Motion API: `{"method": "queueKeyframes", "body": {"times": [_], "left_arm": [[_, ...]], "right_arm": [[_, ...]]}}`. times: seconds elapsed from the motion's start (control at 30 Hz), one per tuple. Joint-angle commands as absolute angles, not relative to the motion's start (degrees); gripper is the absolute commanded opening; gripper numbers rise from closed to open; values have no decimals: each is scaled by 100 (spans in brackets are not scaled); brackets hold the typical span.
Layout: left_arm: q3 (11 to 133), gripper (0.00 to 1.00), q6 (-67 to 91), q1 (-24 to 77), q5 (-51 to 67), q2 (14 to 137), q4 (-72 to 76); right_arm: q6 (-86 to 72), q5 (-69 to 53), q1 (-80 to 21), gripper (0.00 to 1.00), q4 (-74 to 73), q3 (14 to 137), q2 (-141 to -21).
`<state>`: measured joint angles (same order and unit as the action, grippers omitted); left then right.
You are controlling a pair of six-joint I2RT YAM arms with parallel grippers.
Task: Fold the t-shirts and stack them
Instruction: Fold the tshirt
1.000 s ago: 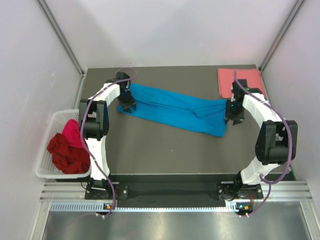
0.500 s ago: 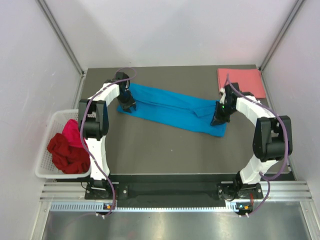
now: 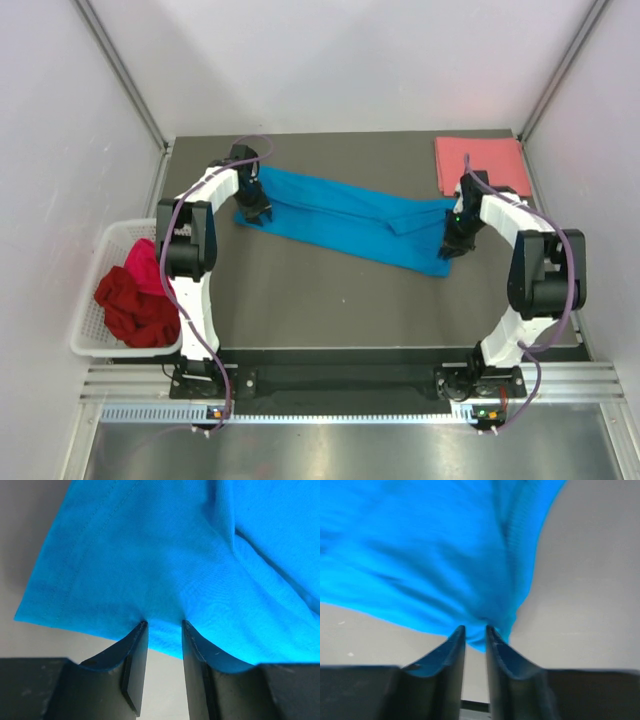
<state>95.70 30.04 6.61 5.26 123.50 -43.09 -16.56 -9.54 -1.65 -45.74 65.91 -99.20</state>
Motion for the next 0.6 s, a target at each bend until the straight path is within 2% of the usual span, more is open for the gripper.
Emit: {"method": "queueKeyframes", "body": {"times": [0.0, 0.23, 0.4, 0.5, 0.57], "left_arm": [[9466, 39, 2848, 563, 219, 12288, -4175], [9413, 40, 2909, 562, 316, 12357, -4149], [9343, 39, 2857, 545, 264, 12401, -4104], [9360, 39, 2778, 545, 185, 12323, -4131], [9395, 39, 2725, 554, 141, 12244, -4148]], "right_arm": [[-1617, -1106, -334, 25, -4781, 7057, -9387], [-1661, -1213, -177, 28, -4334, 6329, -9571], [-1582, -591, 281, 30, -4105, 5757, -9773], [-1521, -588, 246, 33, -4166, 5949, -9756], [-1573, -510, 141, 38, -4341, 6204, -9660]]}}
